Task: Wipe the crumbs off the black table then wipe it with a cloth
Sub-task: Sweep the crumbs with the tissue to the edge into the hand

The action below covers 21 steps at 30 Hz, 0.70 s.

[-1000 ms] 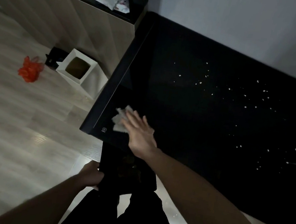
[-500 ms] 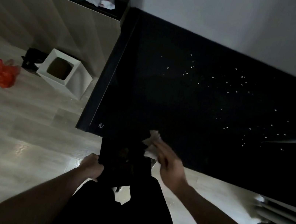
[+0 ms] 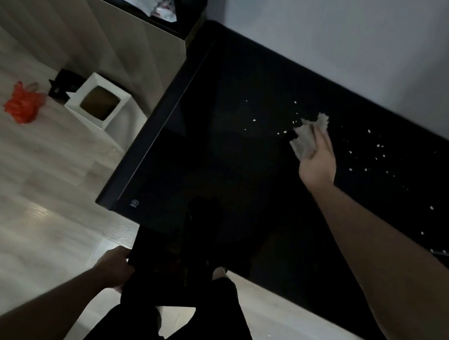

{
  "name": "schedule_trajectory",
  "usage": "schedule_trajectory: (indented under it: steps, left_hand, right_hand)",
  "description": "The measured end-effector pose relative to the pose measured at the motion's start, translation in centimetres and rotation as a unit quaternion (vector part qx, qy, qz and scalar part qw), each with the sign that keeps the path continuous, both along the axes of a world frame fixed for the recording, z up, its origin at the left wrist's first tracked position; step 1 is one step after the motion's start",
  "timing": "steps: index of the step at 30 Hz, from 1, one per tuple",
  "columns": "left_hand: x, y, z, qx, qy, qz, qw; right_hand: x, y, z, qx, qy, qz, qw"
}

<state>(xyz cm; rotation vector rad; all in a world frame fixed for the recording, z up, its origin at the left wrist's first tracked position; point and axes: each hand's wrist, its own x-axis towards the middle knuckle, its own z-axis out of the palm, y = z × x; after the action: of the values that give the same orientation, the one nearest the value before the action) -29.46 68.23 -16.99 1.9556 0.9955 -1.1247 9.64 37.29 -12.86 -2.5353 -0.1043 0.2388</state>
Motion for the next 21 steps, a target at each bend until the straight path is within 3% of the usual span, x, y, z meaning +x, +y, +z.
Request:
schedule_trajectory:
  steps: [6, 9, 13, 17, 21]
  left_hand:
    - [-0.1, -0.4, -0.7, 0.023, 0.006, -0.007, 1.000]
    - [-0.3, -0.5, -1.0, 0.024, 0.003, -0.006, 1.000]
    - [-0.6, -0.6, -1.5, 0.021, -0.005, 0.002, 1.000]
    - [-0.6, -0.7, -1.7, 0.025, -0.010, 0.001, 1.000]
    - [-0.4, -0.7, -1.4, 0.016, -0.012, -0.001, 1.000]
  right_hand:
    - [5.7, 4.0, -3.1, -0.128, 0.082, 0.028, 0.988]
    - [6.4, 7.0, -3.2, -0.150, 0.071, 0.052, 0.985]
    - [6.5, 10.7, -2.7, -0.141, 0.063, 0.159, 0.975]
    - [2.2, 12.2, -3.1, -0.106, 0.018, 0.286, 0.952]
    - [-6.0, 11.1, -4.1, -0.061, -0.015, 0.333, 0.941]
